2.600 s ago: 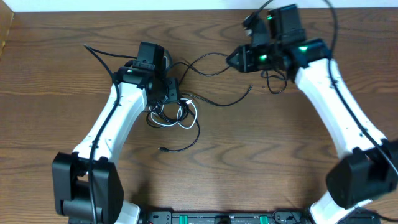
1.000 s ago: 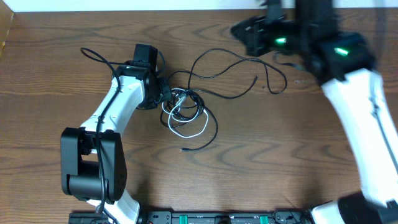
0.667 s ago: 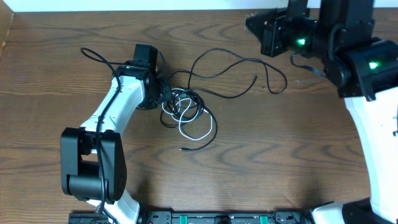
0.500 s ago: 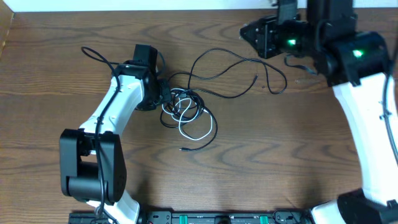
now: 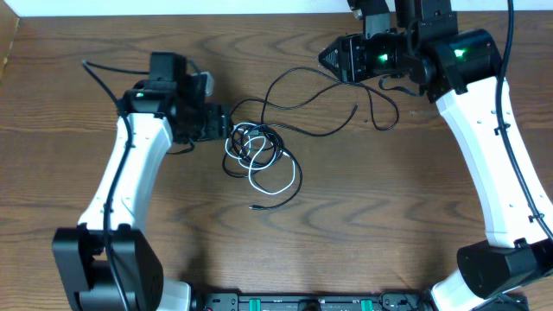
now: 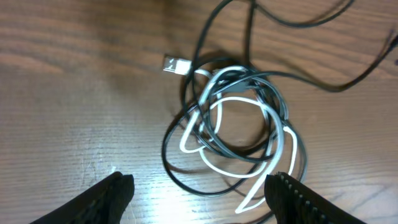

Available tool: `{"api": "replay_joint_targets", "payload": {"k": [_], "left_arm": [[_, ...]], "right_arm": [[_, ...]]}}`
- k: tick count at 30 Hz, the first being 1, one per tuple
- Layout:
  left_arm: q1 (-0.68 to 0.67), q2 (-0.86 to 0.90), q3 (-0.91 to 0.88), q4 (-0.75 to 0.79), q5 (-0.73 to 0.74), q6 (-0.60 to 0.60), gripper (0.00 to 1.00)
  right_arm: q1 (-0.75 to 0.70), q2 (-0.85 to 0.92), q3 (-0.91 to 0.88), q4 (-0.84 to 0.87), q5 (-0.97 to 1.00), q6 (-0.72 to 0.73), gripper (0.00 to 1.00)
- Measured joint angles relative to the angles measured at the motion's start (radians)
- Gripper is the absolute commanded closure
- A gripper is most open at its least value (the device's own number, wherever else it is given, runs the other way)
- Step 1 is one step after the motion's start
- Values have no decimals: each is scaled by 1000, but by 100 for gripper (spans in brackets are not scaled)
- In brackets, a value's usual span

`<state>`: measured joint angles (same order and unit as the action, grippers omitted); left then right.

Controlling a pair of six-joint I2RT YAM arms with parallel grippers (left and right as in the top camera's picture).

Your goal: Untangle cables

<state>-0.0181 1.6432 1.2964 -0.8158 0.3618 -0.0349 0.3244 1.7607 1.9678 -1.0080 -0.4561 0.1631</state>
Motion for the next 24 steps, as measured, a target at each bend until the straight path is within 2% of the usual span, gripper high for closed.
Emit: {"api": "replay_joint_targets", "payload": {"k": [3, 7, 15, 17, 24], "left_arm": [[56, 30, -60, 42, 71, 29, 33], [108, 74, -143, 134, 173, 58, 35], [123, 204, -179, 277, 294, 70, 44], [119, 240, -179, 311, 320, 71, 49], [112, 301, -180, 377, 402, 80, 78]], "right_arm": [[0, 0, 0, -8, 8, -9, 56], [0, 0, 0, -12, 12, -16, 56], [0, 0, 0, -13, 13, -16, 56], [0, 0, 0, -13, 13, -16, 56], [0, 0, 0, -16, 31, -16, 54]]}}
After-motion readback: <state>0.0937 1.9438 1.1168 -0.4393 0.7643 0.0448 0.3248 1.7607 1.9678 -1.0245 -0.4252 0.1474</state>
